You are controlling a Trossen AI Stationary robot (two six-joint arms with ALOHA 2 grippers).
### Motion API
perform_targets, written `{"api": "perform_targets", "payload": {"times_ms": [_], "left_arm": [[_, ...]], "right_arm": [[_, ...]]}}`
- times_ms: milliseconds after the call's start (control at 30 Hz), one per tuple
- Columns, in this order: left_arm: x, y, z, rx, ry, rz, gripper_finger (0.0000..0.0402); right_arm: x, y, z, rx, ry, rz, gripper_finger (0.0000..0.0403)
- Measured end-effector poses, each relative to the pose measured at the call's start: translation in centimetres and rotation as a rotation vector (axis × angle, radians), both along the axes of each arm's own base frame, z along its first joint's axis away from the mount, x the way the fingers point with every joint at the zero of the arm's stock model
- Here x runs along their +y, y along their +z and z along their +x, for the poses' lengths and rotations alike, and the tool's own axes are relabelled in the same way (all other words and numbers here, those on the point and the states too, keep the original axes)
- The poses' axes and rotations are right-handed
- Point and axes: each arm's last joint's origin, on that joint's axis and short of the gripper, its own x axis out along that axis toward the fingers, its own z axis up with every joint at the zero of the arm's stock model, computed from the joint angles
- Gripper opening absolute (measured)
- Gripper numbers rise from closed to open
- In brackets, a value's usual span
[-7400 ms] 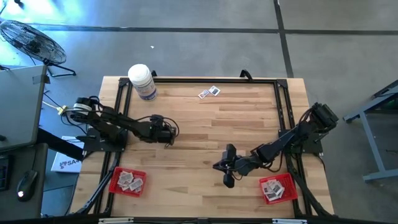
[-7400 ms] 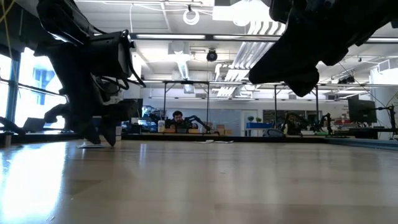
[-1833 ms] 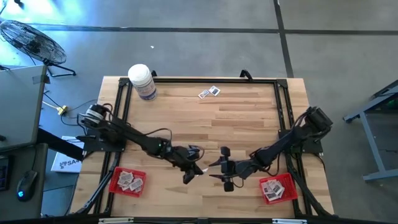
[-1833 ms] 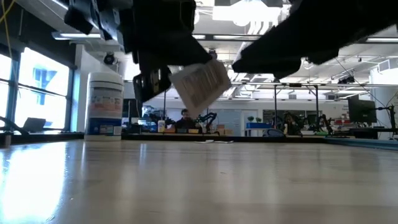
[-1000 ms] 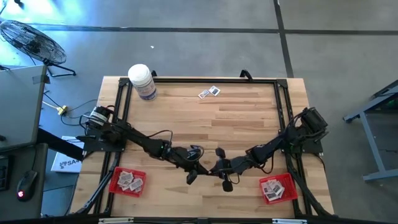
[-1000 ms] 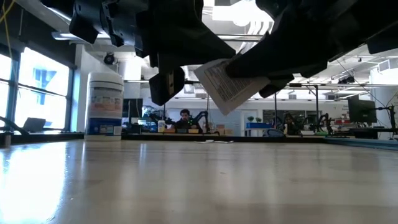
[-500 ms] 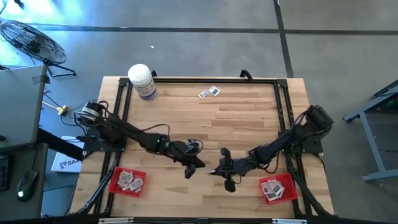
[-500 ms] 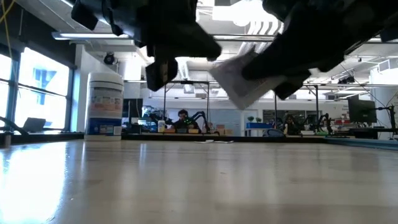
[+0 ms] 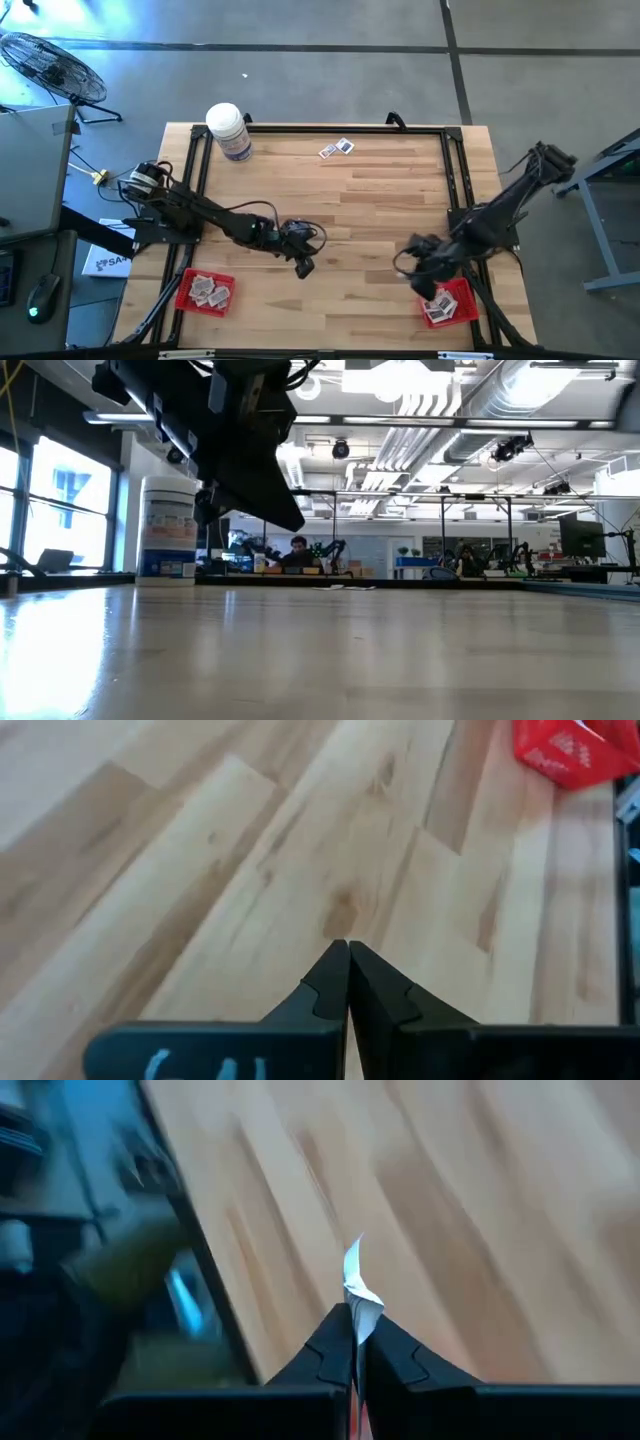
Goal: Pick & Place First Aid Supplies
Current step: Put the towelette pack into the right red bin
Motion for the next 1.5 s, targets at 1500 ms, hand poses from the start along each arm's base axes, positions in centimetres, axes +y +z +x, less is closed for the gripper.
{"api": "perform_targets", "payload": {"times_ms": [1500], "left_arm": [[0.5, 0.1, 0.1, -0.038, 0.132, 0.111, 0.0001]], "right_arm": [[1.6, -0.5, -1.9, 0.467, -0.416, -0.090, 0.0084]]}}
